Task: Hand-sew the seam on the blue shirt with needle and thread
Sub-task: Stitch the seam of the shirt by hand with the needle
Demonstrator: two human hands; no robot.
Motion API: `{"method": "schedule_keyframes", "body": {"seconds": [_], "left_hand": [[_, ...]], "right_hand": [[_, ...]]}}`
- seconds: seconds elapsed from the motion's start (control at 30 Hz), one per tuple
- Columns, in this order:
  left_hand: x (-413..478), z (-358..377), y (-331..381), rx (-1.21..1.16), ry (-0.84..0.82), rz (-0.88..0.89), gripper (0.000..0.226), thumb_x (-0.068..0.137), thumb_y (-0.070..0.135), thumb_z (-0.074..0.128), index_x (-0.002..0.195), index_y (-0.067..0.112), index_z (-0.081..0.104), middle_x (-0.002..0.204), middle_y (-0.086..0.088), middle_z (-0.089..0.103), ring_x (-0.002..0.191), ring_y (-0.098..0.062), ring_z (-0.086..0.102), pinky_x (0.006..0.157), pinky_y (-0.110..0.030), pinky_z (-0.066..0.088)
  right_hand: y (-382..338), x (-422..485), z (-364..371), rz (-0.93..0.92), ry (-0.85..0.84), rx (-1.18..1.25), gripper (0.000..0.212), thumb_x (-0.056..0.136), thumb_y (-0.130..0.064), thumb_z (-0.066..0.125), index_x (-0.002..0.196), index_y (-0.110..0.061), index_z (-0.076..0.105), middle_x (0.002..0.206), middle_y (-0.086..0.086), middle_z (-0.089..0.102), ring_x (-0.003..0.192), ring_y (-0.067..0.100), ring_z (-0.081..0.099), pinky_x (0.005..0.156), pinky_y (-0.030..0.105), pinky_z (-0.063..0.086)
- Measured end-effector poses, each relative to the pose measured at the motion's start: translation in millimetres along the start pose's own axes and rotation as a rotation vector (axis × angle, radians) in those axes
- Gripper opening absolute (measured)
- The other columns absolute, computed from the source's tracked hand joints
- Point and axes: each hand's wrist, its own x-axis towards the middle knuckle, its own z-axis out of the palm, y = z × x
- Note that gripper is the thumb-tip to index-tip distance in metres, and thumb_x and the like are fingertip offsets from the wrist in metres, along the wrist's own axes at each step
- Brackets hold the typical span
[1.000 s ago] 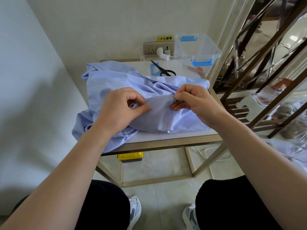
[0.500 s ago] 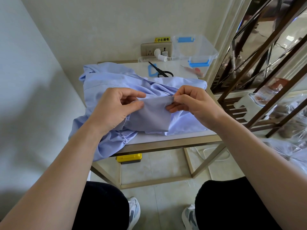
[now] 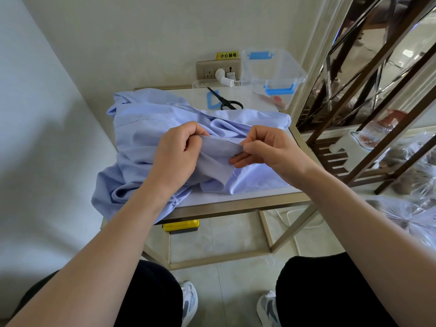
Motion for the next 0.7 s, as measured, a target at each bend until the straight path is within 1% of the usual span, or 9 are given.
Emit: {"method": "schedule_keyframes", "body": {"seconds": [0.13,0.23,0.27,0.3,0.37,0.4,0.47,0.57,0.7], "left_hand": [[3.6,4.3,1.2,-0.083,-0.009,-0.066,0.027,0.087,0.019,0.036,0.069,0.023,0.055,0.064,0.009,0.053,0.065,-0.005,0.044,0.058,-0.017,0.032],[3.3,4.7,3.0,-0.152,-0.067,-0.081,0.027,0.085,0.030,0.045,0.074,0.011,0.061,0.073,-0.009,0.057,0.068,-0.010,0.044,0.060,-0.018,0.034],[2.9,3.5,3.7,-0.158,-0.088,-0.072,0.025,0.084,0.032,0.051,0.077,0.013,0.065,0.074,-0.007,0.061,0.068,-0.010,0.047,0.060,-0.014,0.035],[2.7,2.5,4.0,-0.159,-0.105,-0.057,0.019,0.083,0.032,0.058,0.078,0.016,0.067,0.072,0.003,0.064,0.067,-0.004,0.050,0.061,-0.010,0.036],[3.4,0.1,3.0,-0.145,-0.124,-0.008,0.008,0.085,0.023,0.068,0.077,0.022,0.068,0.070,0.021,0.066,0.068,0.005,0.056,0.063,-0.006,0.038],[3.7,-0.9,1.8,-0.129,-0.123,0.016,0.012,0.087,0.017,0.070,0.077,0.022,0.068,0.068,0.027,0.065,0.069,0.008,0.057,0.063,-0.006,0.038],[3.7,-1.6,-0.2,-0.129,-0.120,0.031,0.015,0.090,0.012,0.068,0.078,0.020,0.069,0.066,0.028,0.064,0.068,0.010,0.057,0.064,-0.006,0.038],[2.9,-1.4,-0.1,-0.157,-0.119,0.024,0.010,0.091,0.013,0.068,0.081,0.015,0.071,0.071,0.020,0.066,0.068,0.009,0.057,0.065,-0.007,0.040],[2.7,-0.6,-1.0,-0.155,-0.122,0.033,0.010,0.091,0.014,0.068,0.082,0.014,0.072,0.067,0.026,0.065,0.068,0.009,0.056,0.065,-0.007,0.040]], "right_hand": [[-1.2,-0.1,2.6,-0.011,0.004,-0.011,0.025,0.095,0.009,0.045,0.077,-0.006,0.050,0.069,0.016,0.067,0.077,0.030,0.074,0.070,0.028,0.058],[-1.6,-0.2,2.4,-0.012,0.025,-0.004,0.025,0.095,0.010,0.044,0.076,-0.007,0.050,0.068,0.016,0.067,0.076,0.030,0.074,0.070,0.029,0.059],[-1.6,-0.4,2.4,-0.010,0.031,-0.006,0.025,0.095,0.009,0.044,0.077,-0.007,0.050,0.068,0.016,0.068,0.077,0.030,0.074,0.071,0.029,0.059],[-1.2,-0.4,2.3,-0.009,0.034,-0.007,0.025,0.095,0.009,0.043,0.078,-0.007,0.050,0.069,0.016,0.068,0.077,0.030,0.074,0.071,0.030,0.059],[-1.1,-0.3,2.0,-0.009,0.034,-0.010,0.024,0.095,0.010,0.043,0.079,-0.007,0.050,0.071,0.018,0.068,0.078,0.030,0.074,0.072,0.030,0.059],[-1.1,-0.2,1.9,-0.010,0.030,-0.011,0.024,0.094,0.010,0.043,0.079,-0.007,0.050,0.071,0.019,0.068,0.078,0.030,0.074,0.071,0.030,0.059],[-1.1,-0.1,2.1,-0.022,0.018,-0.016,0.025,0.093,0.010,0.044,0.076,-0.008,0.049,0.069,0.016,0.068,0.078,0.029,0.074,0.071,0.029,0.059],[-0.6,0.0,2.7,-0.031,0.020,-0.043,0.030,0.092,0.013,0.042,0.073,-0.009,0.048,0.068,0.018,0.067,0.075,0.026,0.074,0.069,0.027,0.058],[0.4,0.8,3.3,-0.032,0.021,-0.068,0.030,0.090,0.015,0.043,0.071,-0.008,0.047,0.066,0.016,0.068,0.075,0.026,0.074,0.066,0.026,0.058]]}}
